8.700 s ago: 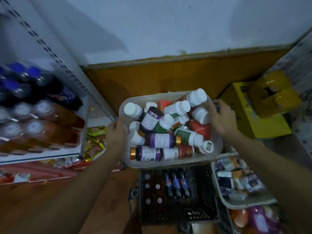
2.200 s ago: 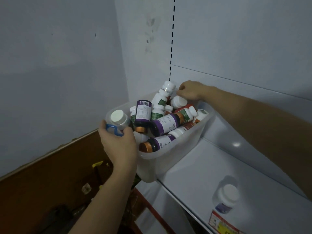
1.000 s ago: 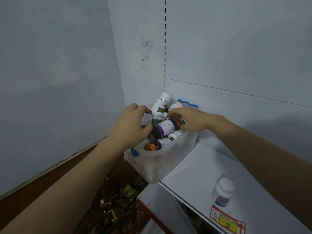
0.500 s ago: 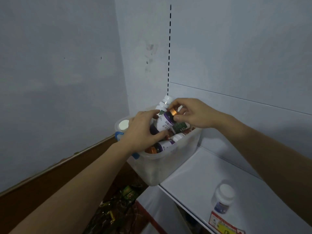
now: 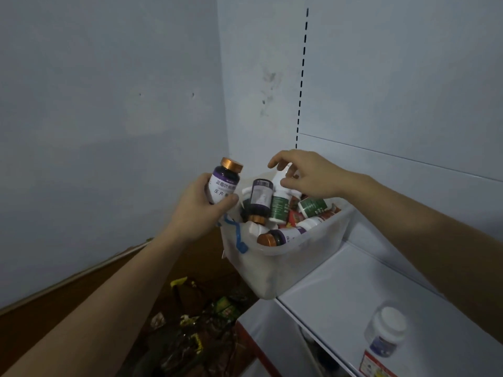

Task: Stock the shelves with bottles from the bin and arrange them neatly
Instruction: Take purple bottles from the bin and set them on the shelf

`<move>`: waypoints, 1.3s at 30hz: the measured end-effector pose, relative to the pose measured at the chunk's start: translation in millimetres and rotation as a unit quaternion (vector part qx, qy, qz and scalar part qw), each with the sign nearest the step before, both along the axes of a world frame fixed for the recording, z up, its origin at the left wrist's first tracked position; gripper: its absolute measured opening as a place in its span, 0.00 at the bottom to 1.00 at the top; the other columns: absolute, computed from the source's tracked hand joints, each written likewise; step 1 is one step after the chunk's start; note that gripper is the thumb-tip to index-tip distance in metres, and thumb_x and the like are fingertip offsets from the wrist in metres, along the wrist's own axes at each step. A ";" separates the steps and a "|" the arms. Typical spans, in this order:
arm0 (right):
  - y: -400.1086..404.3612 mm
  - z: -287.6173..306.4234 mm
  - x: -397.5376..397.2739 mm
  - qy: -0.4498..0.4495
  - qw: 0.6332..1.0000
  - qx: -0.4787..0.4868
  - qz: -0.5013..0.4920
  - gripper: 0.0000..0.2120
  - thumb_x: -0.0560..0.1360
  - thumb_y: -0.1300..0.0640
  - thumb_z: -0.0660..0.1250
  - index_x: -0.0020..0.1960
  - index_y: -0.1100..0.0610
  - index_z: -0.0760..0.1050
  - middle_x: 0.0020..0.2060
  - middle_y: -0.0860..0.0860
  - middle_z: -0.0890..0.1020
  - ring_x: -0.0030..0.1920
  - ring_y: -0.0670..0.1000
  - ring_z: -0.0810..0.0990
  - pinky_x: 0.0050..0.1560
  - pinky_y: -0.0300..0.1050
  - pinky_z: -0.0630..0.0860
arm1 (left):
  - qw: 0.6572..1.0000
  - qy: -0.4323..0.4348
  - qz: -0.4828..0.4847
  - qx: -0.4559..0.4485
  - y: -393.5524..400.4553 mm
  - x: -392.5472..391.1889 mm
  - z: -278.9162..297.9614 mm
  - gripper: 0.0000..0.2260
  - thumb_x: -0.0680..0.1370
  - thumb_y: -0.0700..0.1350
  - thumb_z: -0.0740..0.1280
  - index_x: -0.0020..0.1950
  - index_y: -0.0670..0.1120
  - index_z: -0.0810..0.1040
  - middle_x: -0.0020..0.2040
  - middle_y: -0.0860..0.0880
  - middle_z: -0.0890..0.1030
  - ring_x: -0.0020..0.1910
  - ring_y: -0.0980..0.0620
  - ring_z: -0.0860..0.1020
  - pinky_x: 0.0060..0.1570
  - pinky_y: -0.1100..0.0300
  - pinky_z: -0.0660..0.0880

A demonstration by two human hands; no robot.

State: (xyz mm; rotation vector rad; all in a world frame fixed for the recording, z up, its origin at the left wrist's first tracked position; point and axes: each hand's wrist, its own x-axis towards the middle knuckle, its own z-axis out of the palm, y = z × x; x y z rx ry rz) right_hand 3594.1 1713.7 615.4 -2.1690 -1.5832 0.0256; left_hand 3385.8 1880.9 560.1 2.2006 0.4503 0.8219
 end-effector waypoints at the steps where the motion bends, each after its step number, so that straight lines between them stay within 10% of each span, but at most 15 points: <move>1: 6.8 -3.1 -1.7 -0.038 0.999 -0.023 0.009 0.21 0.78 0.58 0.69 0.68 0.43 0.71 0.63 0.48 0.76 0.58 0.48 0.77 0.59 0.47 0.77 | 1.000 -0.002 0.006 -0.015 2.3 -3.7 -1.2 0.17 0.76 0.51 0.73 0.61 0.48 0.74 0.47 0.50 0.80 0.44 0.52 0.81 0.38 0.63 0.78; 7: 42.6 -17.1 -21.7 -0.227 0.962 -0.137 0.059 0.31 0.74 0.61 0.72 0.72 0.42 0.69 0.71 0.48 0.70 0.70 0.53 0.65 0.70 0.58 0.68 | 0.998 -0.012 0.003 -0.054 -1.1 -18.6 -6.0 0.17 0.77 0.50 0.71 0.63 0.48 0.73 0.50 0.49 0.80 0.46 0.51 0.82 0.38 0.63 0.79; 18: 45.2 -49.6 -21.6 -0.299 0.941 -0.153 0.047 0.27 0.76 0.48 0.72 0.73 0.42 0.67 0.73 0.51 0.68 0.73 0.56 0.63 0.70 0.60 0.65 | 0.990 -0.044 -0.033 -0.129 -7.7 -31.8 -3.2 0.19 0.77 0.47 0.70 0.65 0.44 0.73 0.55 0.45 0.80 0.50 0.48 0.81 0.40 0.66 0.80; 25: 7.3 -52.3 -23.5 0.038 0.996 0.083 0.014 0.22 0.76 0.53 0.74 0.66 0.46 0.69 0.61 0.46 0.77 0.62 0.49 0.75 0.68 0.55 0.73 | 0.975 -0.088 -0.070 -0.189 -23.4 -40.7 0.3 0.19 0.71 0.55 0.70 0.61 0.52 0.75 0.54 0.49 0.82 0.53 0.50 0.82 0.43 0.63 0.81; 33: -36.6 -39.5 -66.7 0.411 0.842 0.335 -0.098 0.12 0.80 0.51 0.68 0.64 0.47 0.75 0.60 0.50 0.82 0.60 0.53 0.82 0.56 0.62 0.82 | 0.937 -0.127 -0.122 -0.302 -44.2 -38.1 -3.7 0.35 0.70 0.60 0.73 0.74 0.56 0.67 0.65 0.48 0.80 0.61 0.44 0.81 0.58 0.44 0.80; 39: -71.8 -44.7 -113.4 0.493 0.774 0.379 -0.119 0.20 0.72 0.43 0.65 0.61 0.49 0.76 0.55 0.52 0.85 0.55 0.54 0.85 0.48 0.59 0.84 | 0.879 -0.140 -0.200 -0.411 -68.7 -44.0 2.0 0.22 0.75 0.53 0.66 0.69 0.49 0.73 0.57 0.45 0.84 0.55 0.43 0.84 0.50 0.54 0.82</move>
